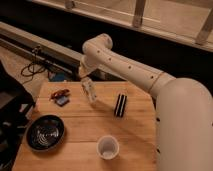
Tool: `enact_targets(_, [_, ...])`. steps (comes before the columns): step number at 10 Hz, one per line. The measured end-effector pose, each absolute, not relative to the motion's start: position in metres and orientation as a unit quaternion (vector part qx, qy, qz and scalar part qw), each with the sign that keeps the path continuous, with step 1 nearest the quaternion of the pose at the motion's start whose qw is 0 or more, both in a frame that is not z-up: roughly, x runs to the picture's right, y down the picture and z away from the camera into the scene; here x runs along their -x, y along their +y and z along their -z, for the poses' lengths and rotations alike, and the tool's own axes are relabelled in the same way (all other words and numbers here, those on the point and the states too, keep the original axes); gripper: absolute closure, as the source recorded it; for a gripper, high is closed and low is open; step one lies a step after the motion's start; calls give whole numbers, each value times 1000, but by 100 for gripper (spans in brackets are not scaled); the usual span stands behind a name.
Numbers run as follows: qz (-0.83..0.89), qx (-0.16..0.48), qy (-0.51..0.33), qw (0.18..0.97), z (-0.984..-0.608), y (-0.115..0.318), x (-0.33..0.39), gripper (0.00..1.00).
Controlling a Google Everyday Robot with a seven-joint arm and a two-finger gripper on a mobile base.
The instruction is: Stand the bottle upright
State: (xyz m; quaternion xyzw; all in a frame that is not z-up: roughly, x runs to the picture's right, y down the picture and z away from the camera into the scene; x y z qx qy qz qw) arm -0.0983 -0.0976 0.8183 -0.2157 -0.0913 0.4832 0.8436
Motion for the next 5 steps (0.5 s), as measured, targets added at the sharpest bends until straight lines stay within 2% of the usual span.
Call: enact_targets(5, [-513,200,-132,825,-824,-99,94,99])
